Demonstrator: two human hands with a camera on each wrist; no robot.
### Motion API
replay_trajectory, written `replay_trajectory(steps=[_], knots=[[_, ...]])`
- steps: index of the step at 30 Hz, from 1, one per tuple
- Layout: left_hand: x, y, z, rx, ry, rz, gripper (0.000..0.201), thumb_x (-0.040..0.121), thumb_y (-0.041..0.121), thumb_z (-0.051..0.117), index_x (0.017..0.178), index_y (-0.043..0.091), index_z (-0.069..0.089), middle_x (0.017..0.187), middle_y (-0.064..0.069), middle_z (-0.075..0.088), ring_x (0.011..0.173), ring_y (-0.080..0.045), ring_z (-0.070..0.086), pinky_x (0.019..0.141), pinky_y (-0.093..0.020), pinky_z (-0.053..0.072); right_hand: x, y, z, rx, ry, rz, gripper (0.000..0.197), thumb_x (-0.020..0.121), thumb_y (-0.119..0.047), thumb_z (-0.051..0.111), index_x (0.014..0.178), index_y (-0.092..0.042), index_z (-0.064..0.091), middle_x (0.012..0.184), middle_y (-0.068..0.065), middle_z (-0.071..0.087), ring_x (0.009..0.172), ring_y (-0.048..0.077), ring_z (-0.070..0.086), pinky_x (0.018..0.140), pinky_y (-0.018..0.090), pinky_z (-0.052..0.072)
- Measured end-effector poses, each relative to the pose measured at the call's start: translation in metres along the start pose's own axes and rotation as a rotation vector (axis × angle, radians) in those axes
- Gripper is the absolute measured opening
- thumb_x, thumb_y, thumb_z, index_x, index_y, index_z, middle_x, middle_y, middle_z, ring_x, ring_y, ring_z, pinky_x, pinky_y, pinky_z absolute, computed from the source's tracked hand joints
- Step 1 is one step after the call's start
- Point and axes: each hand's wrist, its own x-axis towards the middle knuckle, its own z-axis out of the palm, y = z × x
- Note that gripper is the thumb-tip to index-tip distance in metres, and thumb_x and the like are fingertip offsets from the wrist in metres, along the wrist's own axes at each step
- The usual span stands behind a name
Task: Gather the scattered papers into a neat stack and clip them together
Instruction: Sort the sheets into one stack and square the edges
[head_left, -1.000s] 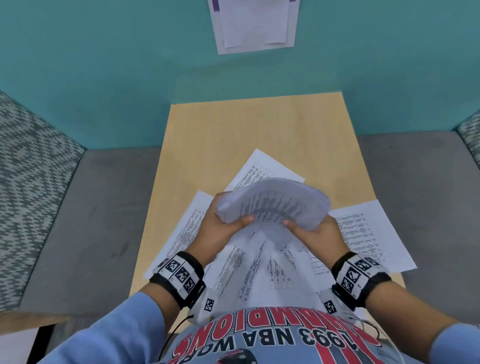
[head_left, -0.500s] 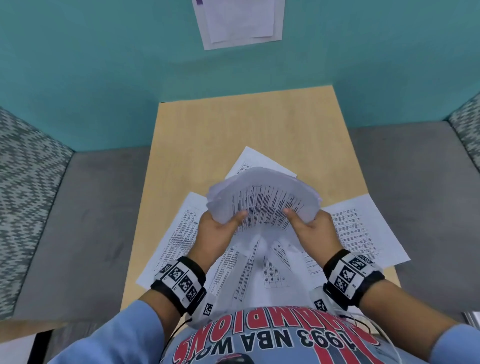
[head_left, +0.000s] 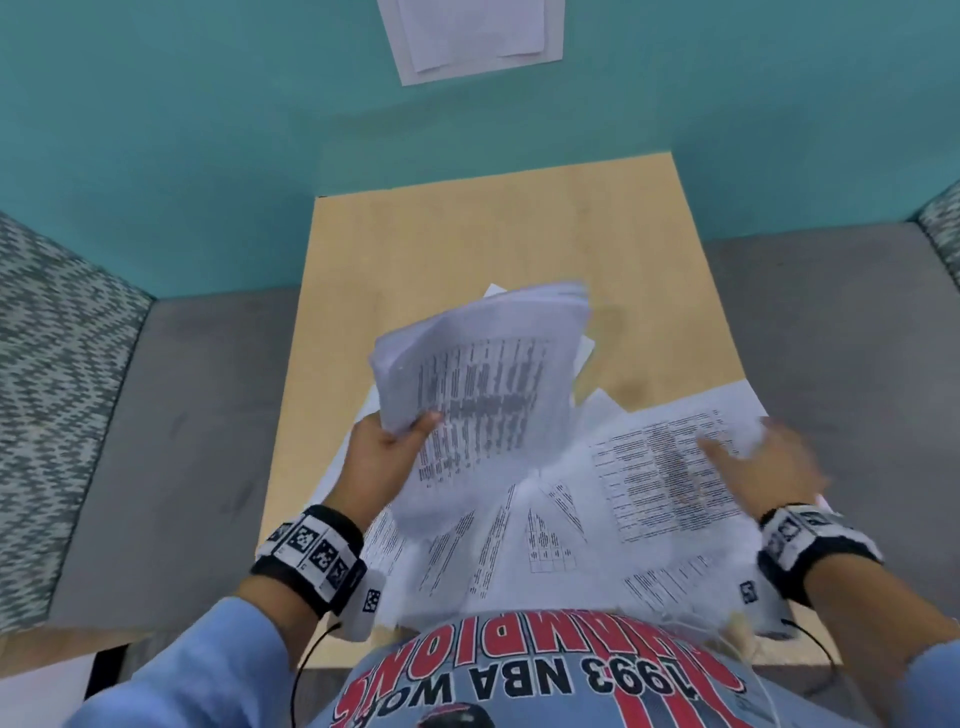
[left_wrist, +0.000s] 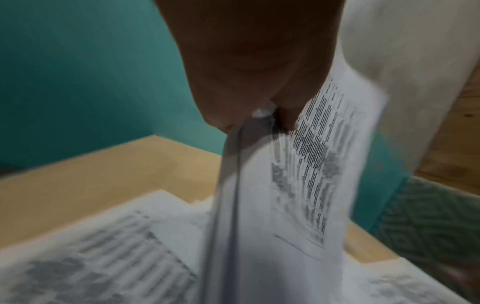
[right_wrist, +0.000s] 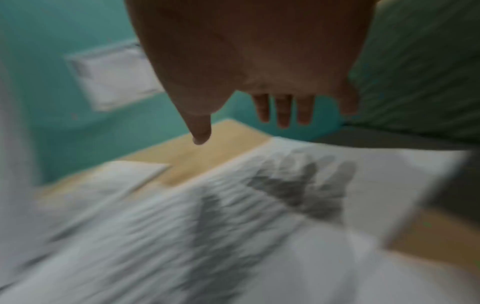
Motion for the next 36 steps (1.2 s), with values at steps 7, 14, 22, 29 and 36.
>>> replay_trajectory(steps=[7,14,22,29,36], knots=[[0.005,-0.022,-0.049,-0.065,0.195,-0.055,0.007,0.098,0.018,0.078,0.095,0.023,0.075,0.092,-0.001,0.074,0.084,-0.023,0.068,0.079,-0.039,0.057,-0.006,0.05,-0.033,0.18,-0.191,0.372,0.079,0.085,-0.041,0.081,0.125,0.023,0.06,0.108,0.037,0.069,0.077,0.036,0.055,0.093,0.055,0.049],[-0.004,-0.041,-0.087,-0.216,0.408,-0.135,0.006,0.097,0.018,0.078,0.101,0.022,0.075,0.102,0.002,0.076,0.1,-0.026,0.074,0.1,-0.048,0.058,0.003,0.007,-0.029,0.733,0.039,-0.01,0.006,0.089,-0.013,0.08,0.092,-0.011,0.074,0.089,0.01,0.078,0.072,0.021,0.069,0.056,0.029,0.061],[-0.033,-0.071,-0.126,-0.327,0.52,-0.169,0.021,0.094,0.019,0.082,0.114,0.015,0.075,0.11,-0.004,0.079,0.11,-0.032,0.075,0.103,-0.052,0.058,0.027,-0.098,-0.024,1.19,-0.541,-0.015,0.028,0.087,-0.021,0.073,0.112,-0.009,0.07,0.101,0.008,0.076,0.084,0.021,0.076,0.081,0.037,0.064],[-0.06,-0.112,-0.154,-0.39,0.455,-0.237,0.05,0.082,0.034,0.091,0.124,0.01,0.076,0.122,-0.012,0.081,0.113,-0.034,0.077,0.105,-0.061,0.057,0.022,-0.177,0.038,0.799,-0.254,-0.02,0.056,0.098,-0.028,0.068,0.142,0.002,0.053,0.123,0.016,0.068,0.107,0.033,0.065,0.093,0.035,0.047],[-0.073,-0.121,-0.162,-0.318,0.301,-0.331,0.041,0.088,0.026,0.086,0.118,-0.001,0.077,0.111,-0.018,0.083,0.103,-0.04,0.08,0.097,-0.061,0.061,0.007,-0.226,0.11,0.248,-0.001,-0.24,0.034,0.085,-0.036,0.078,0.104,-0.008,0.073,0.124,0.019,0.069,0.112,0.041,0.067,0.101,0.054,0.052]])
